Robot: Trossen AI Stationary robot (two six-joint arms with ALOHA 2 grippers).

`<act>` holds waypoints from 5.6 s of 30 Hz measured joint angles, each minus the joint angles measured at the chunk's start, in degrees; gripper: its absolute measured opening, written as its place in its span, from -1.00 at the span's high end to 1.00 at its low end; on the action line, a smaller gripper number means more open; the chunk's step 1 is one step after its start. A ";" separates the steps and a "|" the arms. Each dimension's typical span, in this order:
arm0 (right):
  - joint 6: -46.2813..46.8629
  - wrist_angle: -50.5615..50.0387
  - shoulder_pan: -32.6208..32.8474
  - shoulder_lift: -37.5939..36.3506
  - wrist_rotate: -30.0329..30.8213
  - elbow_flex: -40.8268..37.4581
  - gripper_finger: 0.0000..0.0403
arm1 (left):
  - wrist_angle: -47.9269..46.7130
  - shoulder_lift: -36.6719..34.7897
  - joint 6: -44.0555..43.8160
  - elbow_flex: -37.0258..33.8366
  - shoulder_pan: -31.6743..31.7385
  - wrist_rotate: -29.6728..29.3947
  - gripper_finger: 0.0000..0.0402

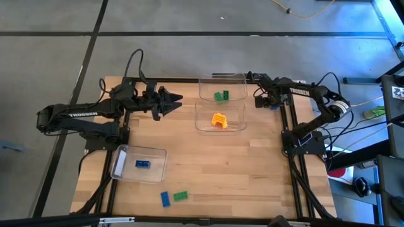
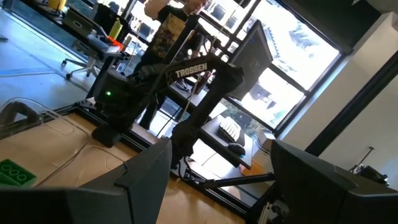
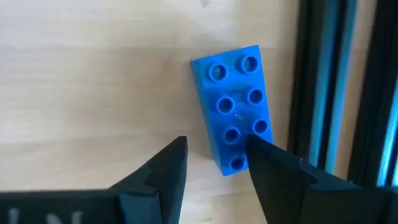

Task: Sort & place blocks by color
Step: Put the top blue game piece into the bottom bottom transparent bin

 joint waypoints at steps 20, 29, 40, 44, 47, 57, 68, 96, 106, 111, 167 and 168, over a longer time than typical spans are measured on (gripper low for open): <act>5.89 -7.21 25.34 -1.24 -4.82 -0.31 0.17 | 0.01 0.00 0.66 0.00 1.92 -0.01 -0.32; 12.55 -9.93 36.15 -8.84 -5.09 -0.39 0.17 | -0.02 0.02 1.16 0.00 1.92 0.02 -0.32; 5.39 -17.11 35.77 -16.72 -3.80 -0.30 0.02 | -0.02 0.01 0.85 0.00 1.92 0.61 -0.32; 1.07 -17.15 33.75 -16.37 -5.61 -0.26 -0.26 | -0.02 0.00 -0.44 0.02 1.92 0.71 -0.32; -1.87 -17.10 32.66 -16.11 -5.61 -0.26 -0.47 | -0.02 0.00 -0.60 0.00 1.92 0.71 -0.32; -10.84 -14.84 30.84 -16.13 -6.58 -0.20 -0.68 | -0.03 0.00 -1.94 0.00 1.92 -0.19 -0.32; -19.06 -7.29 25.24 -16.15 -10.24 -0.20 -0.68 | -0.02 0.00 -2.75 0.00 1.90 -0.57 -0.32; -8.13 1.89 22.22 -16.20 -11.51 -11.94 -0.68 | -0.02 0.00 -3.21 0.00 1.92 -1.09 -0.32; -4.11 5.82 22.22 -16.25 -11.05 -15.21 -0.49 | -0.02 0.00 -3.19 0.00 1.92 -1.01 -0.32; -2.52 6.15 22.22 -16.37 -10.07 -16.02 -0.28 | -0.02 0.00 -3.19 0.00 1.92 -0.97 -0.32; 1.74 6.44 22.24 -16.22 -6.85 -16.28 0.27 | -0.02 0.00 -3.13 0.00 1.91 -0.85 -0.32; 1.74 6.45 22.24 -16.22 -6.85 -16.28 0.27 | -0.02 0.00 -3.13 0.00 1.92 -0.86 -0.32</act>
